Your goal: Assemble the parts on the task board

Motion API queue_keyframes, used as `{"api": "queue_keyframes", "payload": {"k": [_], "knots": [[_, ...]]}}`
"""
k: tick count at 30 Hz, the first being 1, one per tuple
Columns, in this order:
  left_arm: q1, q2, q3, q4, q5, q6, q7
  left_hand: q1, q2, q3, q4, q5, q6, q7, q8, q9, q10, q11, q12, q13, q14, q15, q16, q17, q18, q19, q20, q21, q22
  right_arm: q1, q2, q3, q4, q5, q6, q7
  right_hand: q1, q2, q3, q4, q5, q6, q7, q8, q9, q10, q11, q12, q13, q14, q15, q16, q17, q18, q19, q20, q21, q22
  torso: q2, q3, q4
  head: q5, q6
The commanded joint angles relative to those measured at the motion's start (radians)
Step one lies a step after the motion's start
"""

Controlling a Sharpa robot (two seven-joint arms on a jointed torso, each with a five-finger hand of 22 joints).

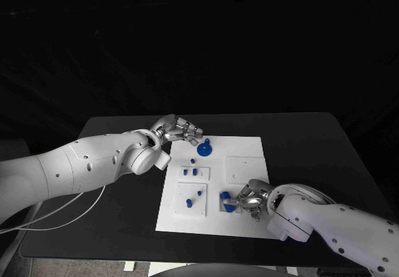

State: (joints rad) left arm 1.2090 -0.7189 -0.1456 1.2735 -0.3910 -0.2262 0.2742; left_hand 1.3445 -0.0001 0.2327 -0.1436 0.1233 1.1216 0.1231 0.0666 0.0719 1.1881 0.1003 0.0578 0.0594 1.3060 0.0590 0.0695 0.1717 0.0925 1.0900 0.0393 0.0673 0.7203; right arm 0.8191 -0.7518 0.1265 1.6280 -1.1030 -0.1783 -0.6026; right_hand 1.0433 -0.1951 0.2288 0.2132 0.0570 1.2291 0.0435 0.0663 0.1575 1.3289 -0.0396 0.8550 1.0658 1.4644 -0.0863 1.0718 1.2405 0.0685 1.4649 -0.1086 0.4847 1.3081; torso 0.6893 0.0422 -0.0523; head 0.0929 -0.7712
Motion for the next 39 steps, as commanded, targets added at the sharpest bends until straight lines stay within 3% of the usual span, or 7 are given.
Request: {"api": "queue_keyframes", "payload": {"k": [1,9,16,18,20,26,39], "knots": [[0.000,0.001,0.001,0.003,0.006,0.015,0.006,-0.006,0.003,-0.001,0.002,0.003,-0.006,-0.002,-0.002,0.001,-0.005,-0.001,0.004,0.000,0.007,-0.001,-0.003,0.001,-0.017,0.008,-0.001,0.004,-0.001,-0.003,0.001,-0.003,0.000,-0.012,0.035,-0.003,0.029,-0.002,-0.044,0.039,0.001,-0.009,-0.001,-0.002,0.005,-0.008,0.000,-0.006,-0.003,0.002,-0.005,-0.007,-0.002,-0.007,0.045,-0.005,-0.010,0.022,0.000,0.0003,0.0002,0.001,0.000],[0.000,0.001,0.000,0.003,0.006,0.015,0.005,-0.006,0.003,-0.001,0.002,0.003,-0.006,-0.002,-0.002,0.001,-0.005,-0.001,0.004,0.000,0.007,-0.001,-0.003,0.001,-0.017,0.008,-0.001,0.004,-0.001,-0.003,-0.001,-0.003,0.002,-0.010,0.033,0.003,0.034,0.000,-0.116,0.071,0.006,-0.016,0.001,-0.002,0.009,-0.013,0.001,-0.009,-0.008,0.002,-0.005,-0.010,-0.001,-0.006,0.046,-0.005,-0.019,0.023,0.000,0.0002,-0.0004,0.002,-0.001],[0.000,0.000,0.000,0.003,0.006,0.016,0.005,-0.006,0.002,-0.001,0.004,0.003,-0.009,-0.001,-0.002,0.001,-0.006,-0.001,0.004,0.000,0.006,0.000,-0.003,0.001,-0.018,0.009,-0.001,0.004,-0.011,-0.003,-0.004,-0.003,0.003,-0.002,0.023,0.019,0.042,0.012,-0.112,0.068,0.017,-0.013,0.000,-0.002,0.011,-0.011,0.001,-0.007,-0.007,0.003,-0.006,-0.009,-0.001,-0.006,0.047,-0.005,-0.016,0.023,0.000,0.0005,0.0000,0.001,0.000],[0.000,0.000,0.000,0.002,0.006,0.016,0.004,-0.006,0.002,-0.001,0.004,0.003,-0.009,-0.001,-0.002,0.001,-0.006,-0.001,0.004,0.000,0.006,0.000,-0.003,0.001,-0.018,0.009,-0.001,0.004,-0.011,-0.003,-0.006,-0.003,0.005,0.007,0.024,0.036,0.064,0.028,-0.107,0.042,0.037,-0.009,-0.001,-0.002,0.011,-0.010,0.000,-0.005,-0.006,0.004,-0.006,-0.010,-0.001,-0.006,0.047,-0.006,-0.017,0.023,0.000,0.0004,-0.0001,0.002,0.002],[0.000,0.000,0.000,0.002,0.006,0.017,0.003,-0.006,0.002,-0.001,0.004,0.003,-0.009,-0.001,-0.002,0.001,-0.006,-0.001,0.004,0.000,0.006,0.000,-0.003,0.001,-0.018,0.009,-0.001,0.004,-0.011,-0.003,-0.007,-0.003,0.007,0.011,0.026,0.048,0.070,0.046,-0.114,-0.010,0.064,-0.003,-0.002,-0.003,0.011,-0.007,0.000,-0.001,-0.004,0.004,-0.007,-0.009,0.001,-0.007,0.047,-0.007,-0.014,0.024,0.000,0.0004,-0.0003,0.002,0.002],[0.000,0.000,0.000,0.001,0.006,0.017,0.002,-0.006,0.002,-0.001,0.004,0.003,-0.009,-0.001,-0.002,0.001,-0.006,-0.001,0.004,0.000,0.006,0.000,-0.003,0.001,-0.018,0.009,-0.001,0.004,-0.011,-0.003,-0.006,-0.003,0.013,0.013,0.036,0.075,0.100,0.047,-0.125,-0.071,0.079,0.002,-0.002,-0.002,0.008,-0.007,-0.001,0.002,-0.001,0.004,-0.007,-0.009,0.002,-0.007,0.047,-0.007,-0.015,0.025,0.000,0.0003,-0.0004,0.002,0.003],[0.000,0.000,0.000,0.001,0.006,0.020,0.000,-0.006,0.003,-0.001,0.005,0.004,-0.009,-0.001,-0.002,0.001,-0.006,0.000,0.004,0.000,0.007,-0.001,-0.003,0.002,-0.018,0.010,-0.001,0.005,-0.014,-0.003,-0.006,-0.003,0.010,0.011,0.034,0.083,0.101,0.045,-0.146,-0.098,0.140,0.003,-0.002,-0.002,0.003,-0.008,-0.002,0.001,0.000,0.004,-0.008,-0.011,0.002,-0.007,0.046,-0.007,-0.016,0.025,0.000,-0.0004,0.0000,0.000,0.001]]}}
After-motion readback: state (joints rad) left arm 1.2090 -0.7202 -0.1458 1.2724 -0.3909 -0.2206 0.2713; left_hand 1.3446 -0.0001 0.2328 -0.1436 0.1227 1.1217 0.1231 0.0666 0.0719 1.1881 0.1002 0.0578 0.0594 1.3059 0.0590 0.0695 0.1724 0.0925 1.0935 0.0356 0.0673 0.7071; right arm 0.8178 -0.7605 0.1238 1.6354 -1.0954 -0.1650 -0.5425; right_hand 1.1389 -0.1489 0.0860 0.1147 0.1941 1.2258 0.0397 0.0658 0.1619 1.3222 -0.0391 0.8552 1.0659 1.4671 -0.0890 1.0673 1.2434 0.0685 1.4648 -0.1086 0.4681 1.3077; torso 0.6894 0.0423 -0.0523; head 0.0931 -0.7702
